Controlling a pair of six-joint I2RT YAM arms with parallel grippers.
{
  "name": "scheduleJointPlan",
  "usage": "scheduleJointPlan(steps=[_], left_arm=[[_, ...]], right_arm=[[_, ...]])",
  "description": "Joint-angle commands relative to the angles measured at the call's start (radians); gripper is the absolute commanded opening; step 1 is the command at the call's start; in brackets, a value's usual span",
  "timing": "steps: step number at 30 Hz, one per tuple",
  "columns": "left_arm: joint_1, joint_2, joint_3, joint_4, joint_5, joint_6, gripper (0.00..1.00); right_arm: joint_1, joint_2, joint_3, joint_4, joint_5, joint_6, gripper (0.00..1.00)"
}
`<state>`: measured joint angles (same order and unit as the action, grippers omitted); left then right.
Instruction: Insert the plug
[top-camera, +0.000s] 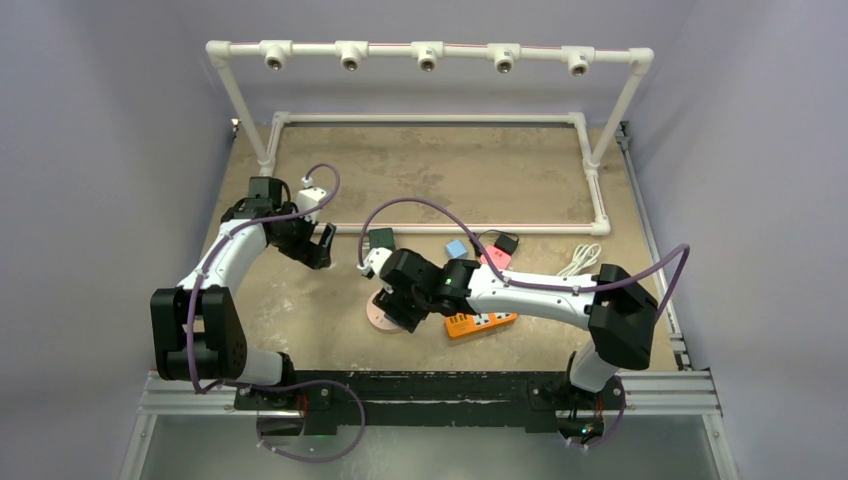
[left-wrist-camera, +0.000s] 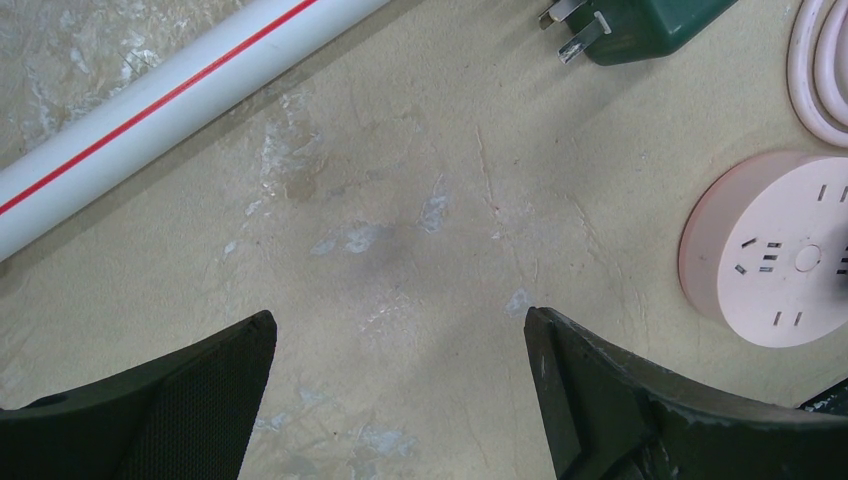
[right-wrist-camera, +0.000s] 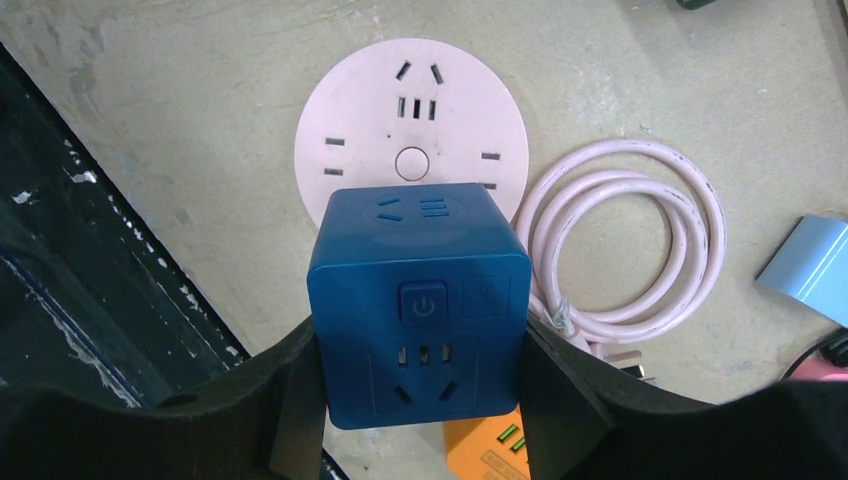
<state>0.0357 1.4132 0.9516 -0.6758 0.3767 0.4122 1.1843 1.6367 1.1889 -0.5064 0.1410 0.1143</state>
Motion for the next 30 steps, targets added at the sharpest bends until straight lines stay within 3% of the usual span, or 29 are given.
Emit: scheduleJointPlan(steps=[1,30], left_arm=[[0.012,-0.026,0.021,-0.001,-0.004,0.02,0.94],[0.016,-0.025,0.021,0.003,-0.004,0.033,0.94]], right_arm=[[-0.002,0.012,0.008,0.027,0.018,-0.011,0.0],[0.006,0.109,0.054,-0.043,0.062,-0.044,0.0]])
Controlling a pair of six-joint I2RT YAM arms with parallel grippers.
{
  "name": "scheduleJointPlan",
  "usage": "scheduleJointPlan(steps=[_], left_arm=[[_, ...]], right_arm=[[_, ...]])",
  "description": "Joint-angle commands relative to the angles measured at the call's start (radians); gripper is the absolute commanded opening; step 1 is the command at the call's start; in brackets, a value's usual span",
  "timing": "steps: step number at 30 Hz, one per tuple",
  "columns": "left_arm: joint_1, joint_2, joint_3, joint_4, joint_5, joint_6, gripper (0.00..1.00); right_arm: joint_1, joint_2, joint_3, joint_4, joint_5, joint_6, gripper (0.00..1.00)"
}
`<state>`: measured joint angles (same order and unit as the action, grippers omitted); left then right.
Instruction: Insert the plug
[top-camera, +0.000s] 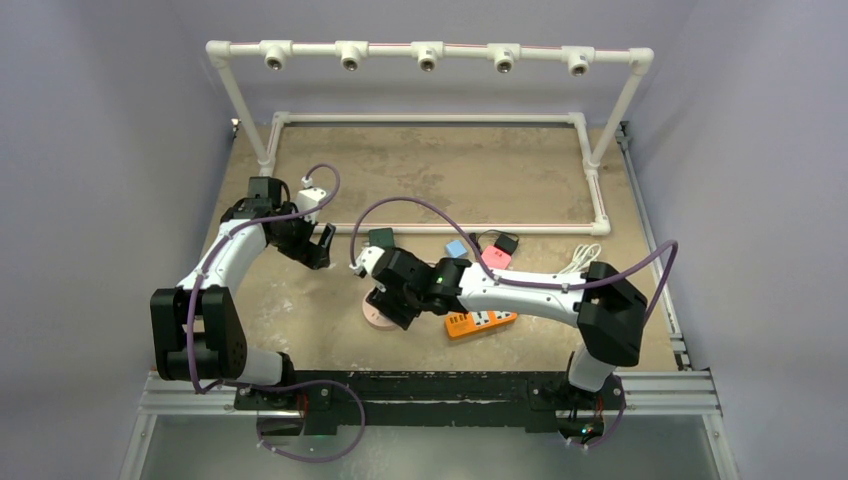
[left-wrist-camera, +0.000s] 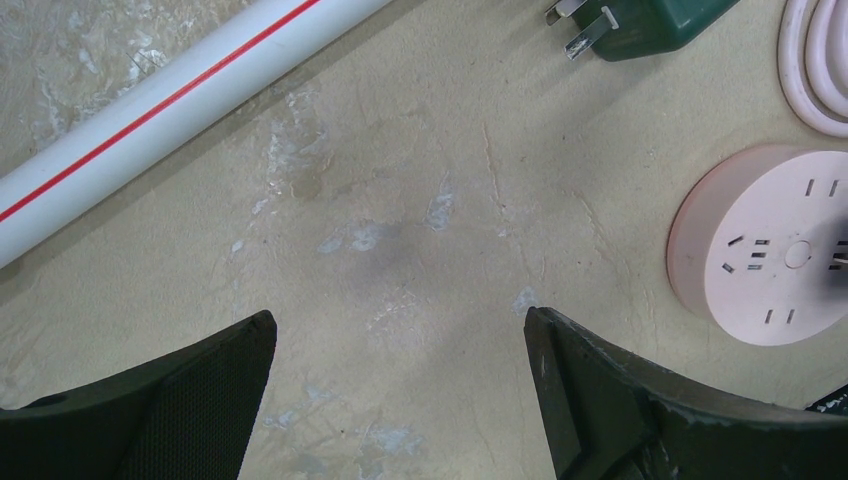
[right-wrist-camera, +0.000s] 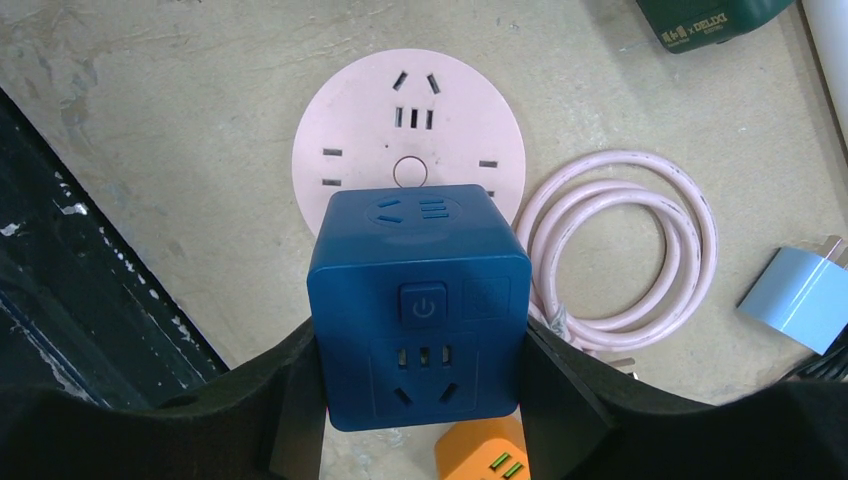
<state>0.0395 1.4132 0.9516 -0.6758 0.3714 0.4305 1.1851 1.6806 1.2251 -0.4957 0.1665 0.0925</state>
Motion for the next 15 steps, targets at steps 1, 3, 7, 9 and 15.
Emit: scheduleJointPlan(steps=[1,3,7,9,15], left_arm=[[0.013,-0.025,0.022,0.005,0.002,0.014,0.93],[0.013,-0.022,0.022,0.004,0.003,0.015,0.94],[0.013,-0.016,0.025,0.0,0.009,0.018,0.93],[0.013,-0.012,0.029,-0.004,0.022,0.019,0.92],[0.013,0.002,0.033,-0.036,0.09,0.042,0.81]], right_arm=[[0.006,0.07,0.02,-0.061,0.039,-0.02,0.0],[0.007,0.083,0.023,-0.076,0.041,-0.017,0.0],[0.007,0.11,0.05,-0.124,0.042,-0.011,0.0],[0.008,0.126,0.077,-0.151,0.049,-0.006,0.0],[0.014,0.137,0.102,-0.163,0.069,0.019,0.0]])
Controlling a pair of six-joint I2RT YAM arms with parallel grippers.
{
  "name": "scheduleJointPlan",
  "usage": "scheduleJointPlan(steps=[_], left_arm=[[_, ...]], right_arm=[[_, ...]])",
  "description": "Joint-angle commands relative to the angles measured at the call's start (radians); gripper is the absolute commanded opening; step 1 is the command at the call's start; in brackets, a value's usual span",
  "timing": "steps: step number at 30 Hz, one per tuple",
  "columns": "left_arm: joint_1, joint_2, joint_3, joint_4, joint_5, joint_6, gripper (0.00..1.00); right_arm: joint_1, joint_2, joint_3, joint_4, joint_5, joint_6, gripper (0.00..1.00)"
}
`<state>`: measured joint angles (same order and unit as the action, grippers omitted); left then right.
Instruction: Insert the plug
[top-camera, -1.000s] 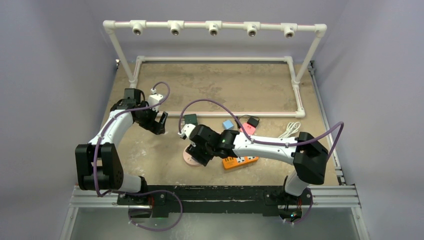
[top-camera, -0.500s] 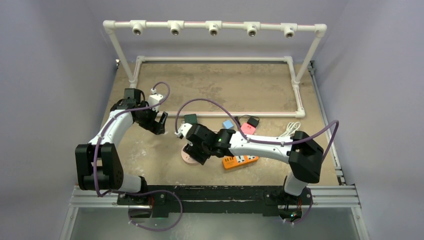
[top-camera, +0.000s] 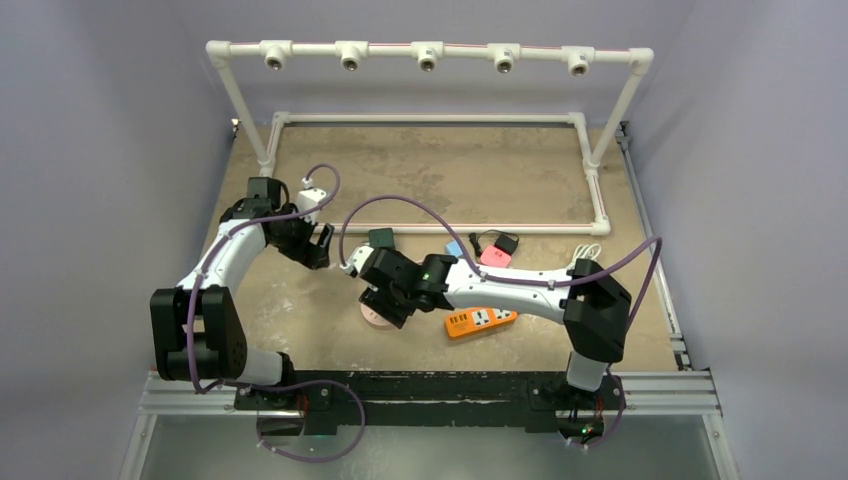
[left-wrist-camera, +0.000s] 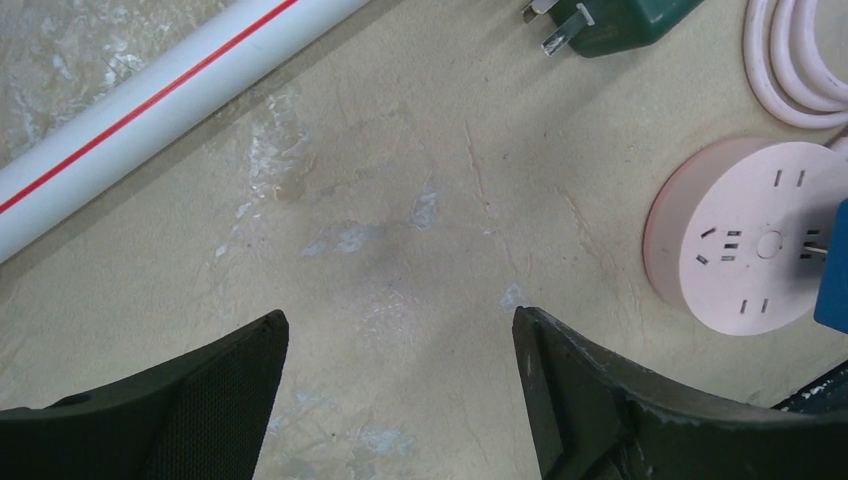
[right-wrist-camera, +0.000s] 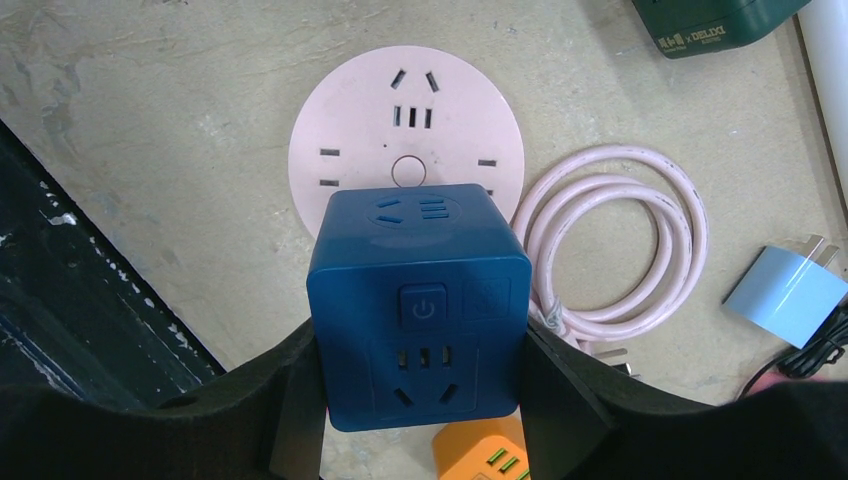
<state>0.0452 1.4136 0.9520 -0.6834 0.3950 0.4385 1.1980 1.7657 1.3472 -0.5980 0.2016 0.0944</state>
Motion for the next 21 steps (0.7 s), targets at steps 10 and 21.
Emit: scheduleJointPlan(steps=[10,21], left_arm=[[-0.052,0.01,0.016,-0.09,0.204,0.073,0.51],[-0.265,0.056,0.0,-0.039,0.104,0.076,0.33]], right_arm=[[0.01,-0.02,-0.119,0.104,0.045,0.041,0.0],[0.01,-0.129,-0.266,0.233,0.032,0.05,0.0]])
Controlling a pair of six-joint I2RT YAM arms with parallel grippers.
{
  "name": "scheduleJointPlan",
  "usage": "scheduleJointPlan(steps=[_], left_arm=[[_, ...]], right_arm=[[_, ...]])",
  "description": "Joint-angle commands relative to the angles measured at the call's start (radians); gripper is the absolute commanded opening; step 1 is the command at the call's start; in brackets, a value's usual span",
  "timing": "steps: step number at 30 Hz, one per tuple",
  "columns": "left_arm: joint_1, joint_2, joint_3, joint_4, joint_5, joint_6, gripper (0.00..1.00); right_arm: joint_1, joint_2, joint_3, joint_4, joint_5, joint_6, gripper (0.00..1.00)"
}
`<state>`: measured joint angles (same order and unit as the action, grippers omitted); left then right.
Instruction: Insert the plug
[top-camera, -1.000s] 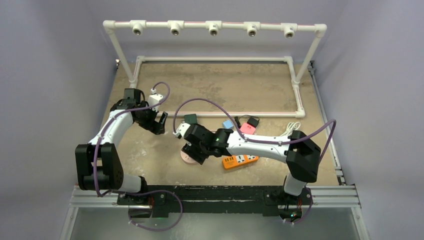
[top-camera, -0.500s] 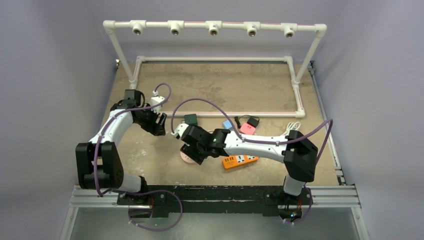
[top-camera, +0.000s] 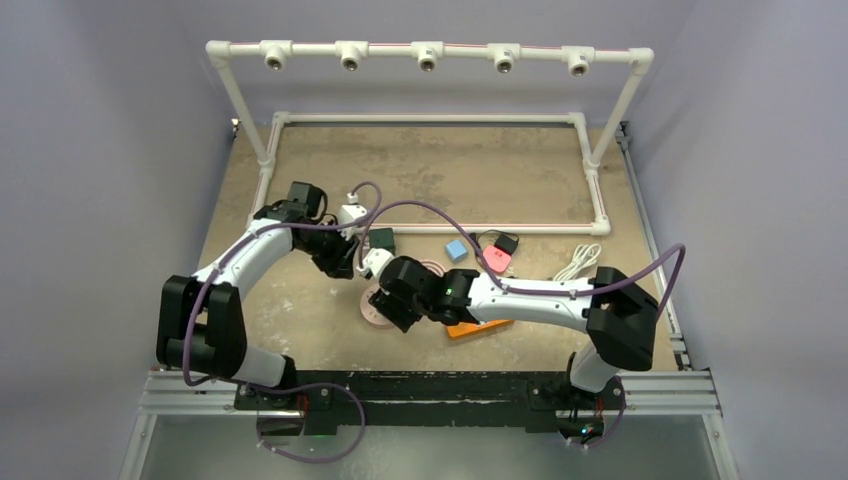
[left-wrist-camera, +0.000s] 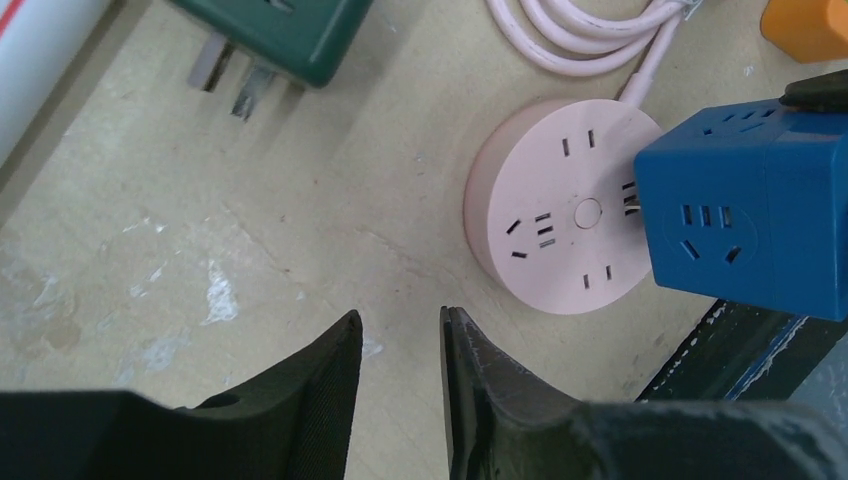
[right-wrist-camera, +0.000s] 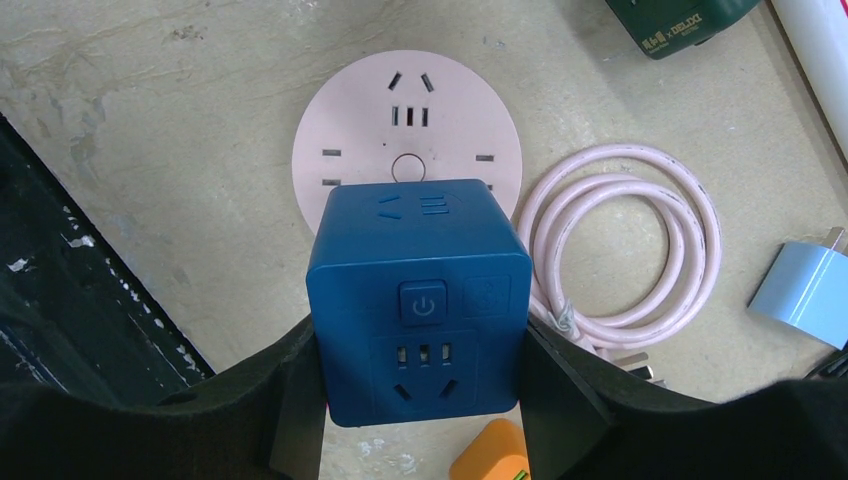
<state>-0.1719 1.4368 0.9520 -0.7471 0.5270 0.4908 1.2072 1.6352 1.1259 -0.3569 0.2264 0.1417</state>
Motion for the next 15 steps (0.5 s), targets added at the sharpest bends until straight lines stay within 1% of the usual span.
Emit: scheduleJointPlan(steps=[1,4,6,11,15], left_arm=[[-0.063,0.039,-0.002,0.032,-0.038,0.026,0.31],[-0.104,0.051,-0.004,0.051,-0.055,0.037,0.24],[-0.12,0.057,-0.011,0.066,-0.065,0.055,0.22],[-0.147,0.08,-0.03,0.085,-0.068,0.102,0.19],[-0.159,0.084,-0.047,0.11,-0.028,0.135,0.18]], right_arm=[[0.002,0.0,-0.047,-0.009,0.006,-0.002,0.0],[0.001,0.0,-0.05,-0.02,-0.013,-0.011,0.0],[0.001,-0.011,-0.06,-0.008,-0.033,-0.02,0.0],[0.0,-0.022,-0.083,0.013,-0.053,-0.033,0.0],[0.0,-0.051,-0.13,0.067,-0.074,-0.035,0.0]])
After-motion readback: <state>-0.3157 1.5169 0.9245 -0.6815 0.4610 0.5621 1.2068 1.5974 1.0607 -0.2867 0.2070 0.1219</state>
